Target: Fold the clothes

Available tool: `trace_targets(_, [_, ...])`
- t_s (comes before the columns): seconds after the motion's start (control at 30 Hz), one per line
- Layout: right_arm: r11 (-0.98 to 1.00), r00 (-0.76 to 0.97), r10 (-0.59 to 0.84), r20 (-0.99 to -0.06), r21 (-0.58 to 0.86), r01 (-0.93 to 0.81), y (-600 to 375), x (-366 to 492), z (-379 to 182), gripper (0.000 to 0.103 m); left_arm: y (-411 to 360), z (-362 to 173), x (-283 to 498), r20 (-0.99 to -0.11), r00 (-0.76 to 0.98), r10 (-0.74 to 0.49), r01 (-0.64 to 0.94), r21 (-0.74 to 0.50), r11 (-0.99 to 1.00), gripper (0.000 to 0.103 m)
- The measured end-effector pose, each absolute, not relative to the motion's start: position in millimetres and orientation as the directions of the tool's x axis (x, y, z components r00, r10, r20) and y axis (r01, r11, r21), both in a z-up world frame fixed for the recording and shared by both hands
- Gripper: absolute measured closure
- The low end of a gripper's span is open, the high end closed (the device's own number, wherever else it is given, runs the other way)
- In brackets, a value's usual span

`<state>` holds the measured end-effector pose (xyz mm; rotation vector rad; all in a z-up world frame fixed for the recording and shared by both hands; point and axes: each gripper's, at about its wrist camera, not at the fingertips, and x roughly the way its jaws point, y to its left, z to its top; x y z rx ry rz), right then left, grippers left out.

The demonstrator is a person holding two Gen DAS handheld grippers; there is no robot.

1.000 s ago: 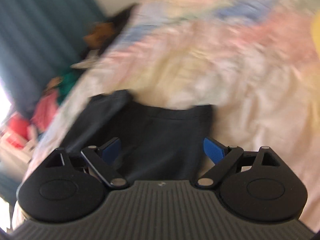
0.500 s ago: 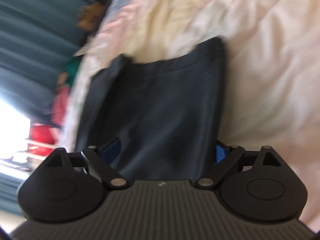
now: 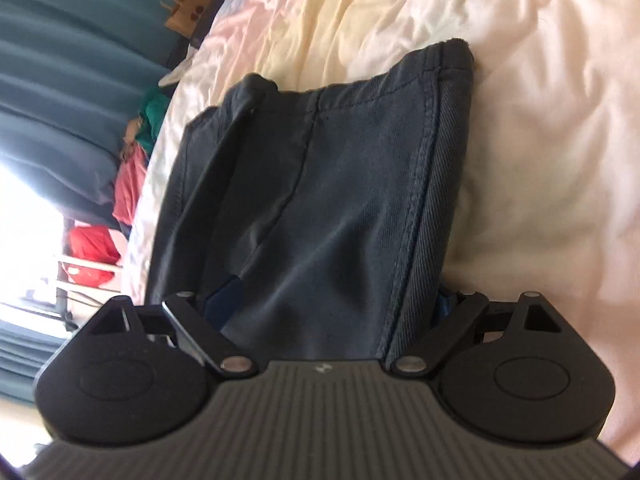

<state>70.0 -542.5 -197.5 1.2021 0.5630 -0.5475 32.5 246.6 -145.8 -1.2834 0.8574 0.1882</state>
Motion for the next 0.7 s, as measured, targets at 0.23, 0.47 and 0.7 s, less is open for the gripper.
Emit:
trace_targets(0.23, [0.324, 0.781, -0.129, -0.612, 0.718, 0.616, -537.0, 76.5, -184.3, 0.009, 247.4, -146.6, 33.1, -0.646, 0.684, -0.338, -0.562, -0.762, 0.321, 0.015])
trace_targets(0.47, [0.343, 0.81, -0.171, -0.561, 0.737, 0.582, -537.1, 77.3, -177.4, 0.022, 245.9, -148.4, 34.6, -0.65, 0.677, -0.346, -0.562, -0.76, 0.327, 0.019])
trace_targets(0.7, [0.246, 0.742, -0.258, -0.619, 0.7, 0.67, -549.9, 68.3, -196.1, 0.048, 243.8, -152.3, 39.6, -0.666, 0.663, -0.342, -0.586, -0.746, 0.317, 0.022])
